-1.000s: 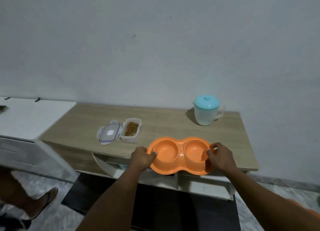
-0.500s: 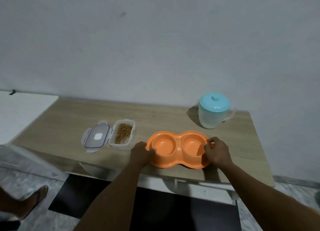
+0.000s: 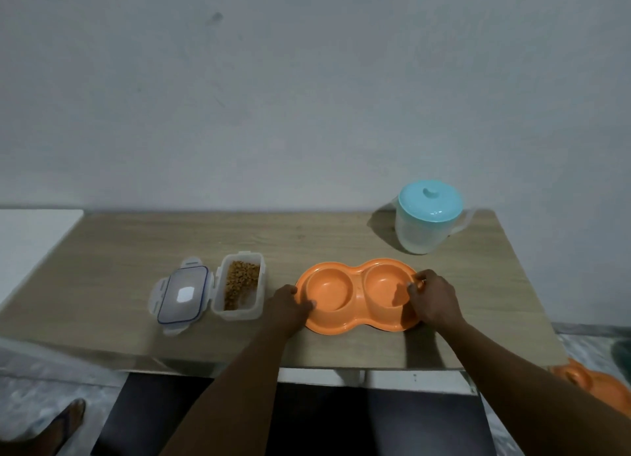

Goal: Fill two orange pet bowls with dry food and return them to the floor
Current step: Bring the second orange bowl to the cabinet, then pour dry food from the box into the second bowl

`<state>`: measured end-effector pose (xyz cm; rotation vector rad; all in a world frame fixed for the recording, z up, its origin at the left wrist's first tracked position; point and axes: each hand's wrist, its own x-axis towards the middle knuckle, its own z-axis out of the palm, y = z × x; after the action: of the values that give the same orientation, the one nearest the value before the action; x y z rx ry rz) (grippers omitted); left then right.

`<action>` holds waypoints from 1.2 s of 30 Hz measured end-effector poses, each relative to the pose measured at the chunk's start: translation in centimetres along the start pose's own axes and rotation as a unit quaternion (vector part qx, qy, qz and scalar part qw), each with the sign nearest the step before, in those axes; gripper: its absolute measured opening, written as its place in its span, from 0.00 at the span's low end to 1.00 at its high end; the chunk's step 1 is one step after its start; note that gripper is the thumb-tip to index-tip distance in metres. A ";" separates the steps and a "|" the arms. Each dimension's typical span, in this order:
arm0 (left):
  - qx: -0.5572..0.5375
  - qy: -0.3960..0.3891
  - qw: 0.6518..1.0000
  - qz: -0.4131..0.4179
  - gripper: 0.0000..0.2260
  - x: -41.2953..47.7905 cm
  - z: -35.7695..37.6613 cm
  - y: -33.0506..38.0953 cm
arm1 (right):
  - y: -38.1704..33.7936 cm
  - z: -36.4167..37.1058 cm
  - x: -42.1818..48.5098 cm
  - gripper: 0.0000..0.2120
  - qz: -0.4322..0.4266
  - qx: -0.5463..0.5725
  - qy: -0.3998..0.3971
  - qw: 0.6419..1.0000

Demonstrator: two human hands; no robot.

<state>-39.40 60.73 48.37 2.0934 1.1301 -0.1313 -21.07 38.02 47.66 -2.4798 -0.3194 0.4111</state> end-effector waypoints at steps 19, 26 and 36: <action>-0.066 0.143 0.983 0.091 0.12 0.2 -13.1 -0.2 | -14.5 4.0 -4.5 0.09 -0.153 0.090 0.119 0.977; -0.090 0.096 0.991 -0.018 0.23 2.7 -15.2 -8.4 | -21.1 11.6 -7.6 0.11 -0.086 0.189 -0.031 0.978; -0.156 0.011 0.987 -0.022 0.08 4.0 -13.9 -10.2 | -22.4 16.9 -9.3 0.14 0.049 0.260 -0.187 0.946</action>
<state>-48.05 75.98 51.05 1.7975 1.1306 0.0478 -38.77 61.64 49.94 -1.8956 -0.2024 0.8902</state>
